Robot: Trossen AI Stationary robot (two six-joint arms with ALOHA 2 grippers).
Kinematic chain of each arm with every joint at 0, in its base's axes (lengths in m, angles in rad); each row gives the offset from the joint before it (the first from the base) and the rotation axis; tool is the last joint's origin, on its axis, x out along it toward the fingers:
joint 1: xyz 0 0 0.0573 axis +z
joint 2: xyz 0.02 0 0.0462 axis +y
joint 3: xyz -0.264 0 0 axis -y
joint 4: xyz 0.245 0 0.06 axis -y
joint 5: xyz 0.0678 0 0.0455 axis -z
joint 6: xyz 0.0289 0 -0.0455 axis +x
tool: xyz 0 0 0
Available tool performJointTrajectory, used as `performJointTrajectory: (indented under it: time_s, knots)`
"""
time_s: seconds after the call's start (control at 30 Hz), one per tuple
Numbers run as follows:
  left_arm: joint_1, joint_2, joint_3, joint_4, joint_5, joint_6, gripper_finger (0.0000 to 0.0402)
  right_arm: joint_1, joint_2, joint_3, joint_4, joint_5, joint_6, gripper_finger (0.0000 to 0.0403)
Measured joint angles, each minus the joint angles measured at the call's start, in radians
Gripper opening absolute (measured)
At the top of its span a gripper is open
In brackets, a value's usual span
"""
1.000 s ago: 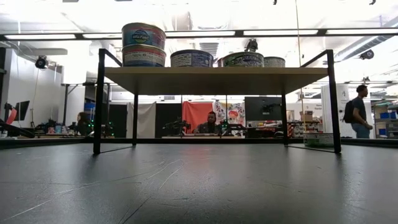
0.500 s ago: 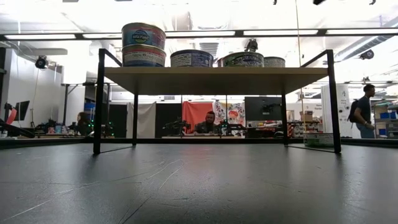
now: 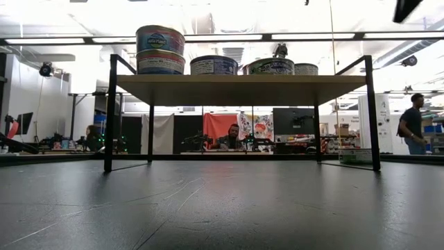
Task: Stack canned seafood by type on shelf
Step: Stack the blue tuna can on the blue tuna can
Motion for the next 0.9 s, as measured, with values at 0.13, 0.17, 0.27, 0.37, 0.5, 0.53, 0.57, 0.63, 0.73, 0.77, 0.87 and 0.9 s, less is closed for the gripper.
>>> performJointTrajectory:
  time_s: [0.13, 0.17, 0.27, 0.37, 0.5, 0.53, 0.57, 0.63, 0.73, 0.77, 0.87, 0.9]
  knots:
    - [0.012, -0.051, -0.032, -0.047, 0.047, 0.040, 0.0095, 0.002, -0.001, -0.045, 0.000, -0.071, 0.032, 0.0059]
    - [0.015, -0.069, -0.038, -0.055, 0.051, 0.049, 0.0089, 0.002, -0.001, -0.059, 0.000, -0.092, 0.052, 0.0043]
    - [0.014, -0.132, -0.066, -0.066, 0.068, 0.058, 0.0073, 0.002, -0.001, -0.104, -0.001, -0.143, 0.102, 0.0015]
    - [0.013, -0.192, -0.097, -0.050, 0.072, 0.058, 0.0060, 0.007, -0.001, -0.145, 0.000, -0.186, 0.147, 0.0013]
    - [0.017, -0.256, -0.137, 0.052, 0.047, 0.055, 0.0049, 0.019, -0.001, -0.199, 0.002, -0.216, 0.192, 0.0012]
    - [0.016, -0.268, -0.142, 0.065, 0.022, 0.055, 0.0048, 0.021, -0.001, -0.210, 0.002, -0.226, 0.204, 0.0012]
    - [0.016, -0.278, -0.144, 0.067, -0.012, 0.054, 0.0047, 0.023, -0.001, -0.223, 0.002, -0.237, 0.217, 0.0012]
    - [0.016, -0.292, -0.147, 0.065, -0.085, 0.037, 0.0046, 0.027, -0.002, -0.245, 0.002, -0.263, 0.252, 0.0012]
    - [0.016, -0.295, -0.148, 0.059, -0.186, 0.026, 0.0045, 0.028, -0.002, -0.277, -0.004, -0.324, 0.310, 0.0012]
    - [0.016, -0.294, -0.149, 0.057, -0.223, 0.024, 0.0045, 0.028, -0.002, -0.286, -0.009, -0.341, 0.324, 0.0012]
    - [0.016, -0.283, -0.149, 0.059, -0.322, 0.014, 0.0045, 0.028, -0.002, -0.312, -0.012, -0.369, 0.337, 0.0013]
    - [0.016, -0.277, -0.149, 0.058, -0.353, 0.013, 0.0045, 0.028, -0.002, -0.319, -0.013, -0.370, 0.337, 0.0013]
